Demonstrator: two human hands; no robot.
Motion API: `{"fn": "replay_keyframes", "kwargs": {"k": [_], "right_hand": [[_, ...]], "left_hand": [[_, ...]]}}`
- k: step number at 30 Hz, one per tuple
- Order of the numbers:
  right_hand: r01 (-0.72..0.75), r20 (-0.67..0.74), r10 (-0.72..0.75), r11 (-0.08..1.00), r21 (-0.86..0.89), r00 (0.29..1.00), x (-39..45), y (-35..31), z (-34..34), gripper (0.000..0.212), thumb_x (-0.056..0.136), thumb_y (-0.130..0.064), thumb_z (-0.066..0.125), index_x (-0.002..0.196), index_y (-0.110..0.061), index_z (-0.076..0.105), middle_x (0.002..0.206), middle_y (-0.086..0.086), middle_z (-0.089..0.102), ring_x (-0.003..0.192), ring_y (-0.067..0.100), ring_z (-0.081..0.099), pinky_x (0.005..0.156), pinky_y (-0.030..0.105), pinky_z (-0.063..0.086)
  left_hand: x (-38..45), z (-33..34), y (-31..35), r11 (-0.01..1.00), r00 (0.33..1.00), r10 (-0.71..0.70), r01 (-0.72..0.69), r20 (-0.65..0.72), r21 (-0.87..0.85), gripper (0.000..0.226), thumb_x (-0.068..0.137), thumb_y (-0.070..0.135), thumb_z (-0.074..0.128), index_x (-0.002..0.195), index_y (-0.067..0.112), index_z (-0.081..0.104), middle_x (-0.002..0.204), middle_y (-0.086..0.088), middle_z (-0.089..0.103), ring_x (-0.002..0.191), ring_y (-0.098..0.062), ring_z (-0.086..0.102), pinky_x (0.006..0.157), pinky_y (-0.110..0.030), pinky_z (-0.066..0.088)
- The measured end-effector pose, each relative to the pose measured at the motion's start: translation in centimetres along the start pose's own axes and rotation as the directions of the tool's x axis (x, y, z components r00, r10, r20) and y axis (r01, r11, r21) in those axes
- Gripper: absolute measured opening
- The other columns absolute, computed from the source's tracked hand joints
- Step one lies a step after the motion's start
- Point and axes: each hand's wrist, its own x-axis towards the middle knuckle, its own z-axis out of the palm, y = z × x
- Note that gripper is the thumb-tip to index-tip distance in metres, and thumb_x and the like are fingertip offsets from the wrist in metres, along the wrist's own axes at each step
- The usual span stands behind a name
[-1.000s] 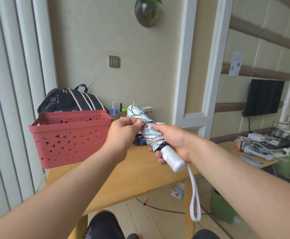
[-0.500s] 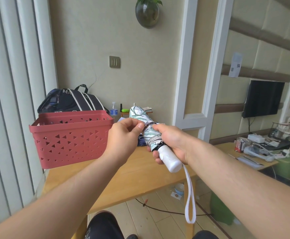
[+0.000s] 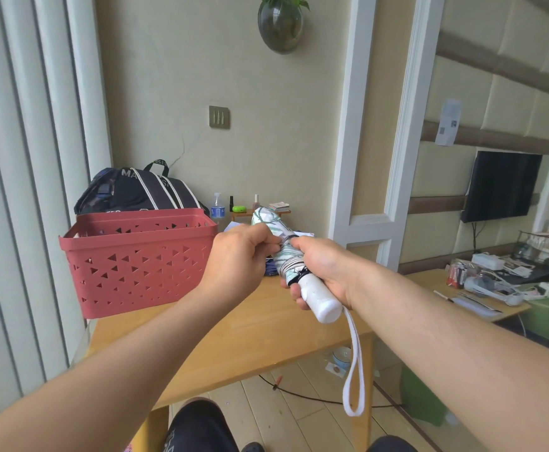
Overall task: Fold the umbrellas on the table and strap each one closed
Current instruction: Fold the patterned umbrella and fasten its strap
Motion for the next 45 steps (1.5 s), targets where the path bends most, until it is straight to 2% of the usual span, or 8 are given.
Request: {"fn": "replay_keyframes", "kwargs": {"k": [8,11,15,21,25,29,36,45], "right_hand": [[0.046,0.079,-0.046,0.999,-0.001,0.996,0.2,1.6,-1.4,0.043,0.107,-0.052,0.042,0.105,-0.013,0.061,0.072,0.012,0.063,0.043,0.02,0.052,0.044,0.024,0.047],[0.157,0.09,-0.155,0.987,-0.021,0.984,0.4,2.5,-1.7,0.042,0.105,-0.052,0.047,0.109,-0.013,0.062,0.078,0.014,0.065,0.046,0.023,0.054,0.049,0.028,0.048],[0.325,0.132,-0.317,0.945,-0.043,0.939,1.0,3.8,-1.0,0.031,0.097,-0.03,0.073,0.122,-0.017,0.059,0.093,0.012,0.068,0.056,0.024,0.061,0.056,0.035,0.054],[0.324,0.285,-0.31,0.946,-0.004,0.907,1.7,6.8,-0.9,0.051,0.093,-0.018,0.077,0.136,-0.031,0.052,0.112,0.013,0.072,0.075,0.035,0.069,0.068,0.045,0.06],[0.147,0.431,-0.192,0.98,0.137,0.882,1.5,8.1,-0.5,0.057,0.094,-0.06,0.06,0.132,-0.02,0.049,0.099,0.017,0.068,0.06,0.028,0.063,0.063,0.039,0.056],[0.094,0.468,-0.184,0.974,0.208,0.864,1.4,8.6,0.6,0.065,0.093,-0.081,0.038,0.107,-0.02,0.056,0.074,0.008,0.055,0.051,0.021,0.049,0.051,0.027,0.044],[0.442,-0.089,-0.435,0.86,0.254,0.896,2.4,9.4,2.4,0.018,0.102,-0.051,0.058,0.111,-0.036,0.063,0.074,0.012,0.058,0.048,0.024,0.05,0.049,0.031,0.048],[0.61,-0.41,-0.602,0.782,-0.128,0.686,5.0,12.1,3.2,0.039,0.091,-0.062,0.065,0.124,-0.049,0.049,0.077,-0.006,0.071,0.058,0.021,0.06,0.062,0.054,0.056]], "left_hand": [[-1.0,0.2,-0.8,0.879,0.945,-0.26,0.316,0.196,-0.357,0.004,0.099,0.032,0.069,0.1,0.028,0.068,0.09,0.014,0.074,0.084,-0.004,0.067,0.077,-0.022,0.053],[-1.6,1.3,-1.2,0.465,0.745,-0.585,0.631,0.32,-0.621,0.045,0.092,0.063,0.065,0.108,0.022,0.058,0.103,0.002,0.07,0.091,-0.018,0.064,0.088,-0.036,0.051],[-0.6,1.4,-0.6,-0.166,0.591,-0.375,0.716,0.715,-0.678,0.073,0.09,0.071,0.052,0.132,0.012,0.062,0.125,-0.012,0.073,0.123,-0.031,0.066,0.113,-0.049,0.046],[1.3,-0.3,-0.4,-0.43,0.579,-0.464,0.514,0.67,-0.742,0.032,0.095,0.043,0.065,0.091,0.011,0.061,0.079,-0.006,0.065,0.079,-0.023,0.066,0.087,-0.039,0.052],[2.1,-0.7,-0.7,-0.402,0.619,-0.452,0.502,0.643,-0.766,0.028,0.086,0.038,0.072,0.094,0.015,0.059,0.081,-0.003,0.064,0.074,-0.021,0.067,0.083,-0.036,0.054],[1.7,-0.8,0.1,-0.052,0.671,-0.422,0.654,0.61,-0.755,0.035,0.101,0.046,0.056,0.114,0.015,0.063,0.1,-0.006,0.075,0.097,-0.024,0.071,0.091,-0.042,0.054],[-0.3,0.7,-1.0,0.607,0.75,-0.649,0.61,0.126,-0.508,0.047,0.095,0.062,0.063,0.108,0.017,0.056,0.086,0.004,0.061,0.068,-0.015,0.051,0.059,-0.033,0.043],[-3.4,2.8,0.2,0.702,0.804,-0.54,0.594,0.249,-0.393,0.036,0.097,0.055,0.063,0.086,0.02,0.067,0.066,0.015,0.061,0.057,-0.002,0.049,0.062,-0.031,0.041]]}}
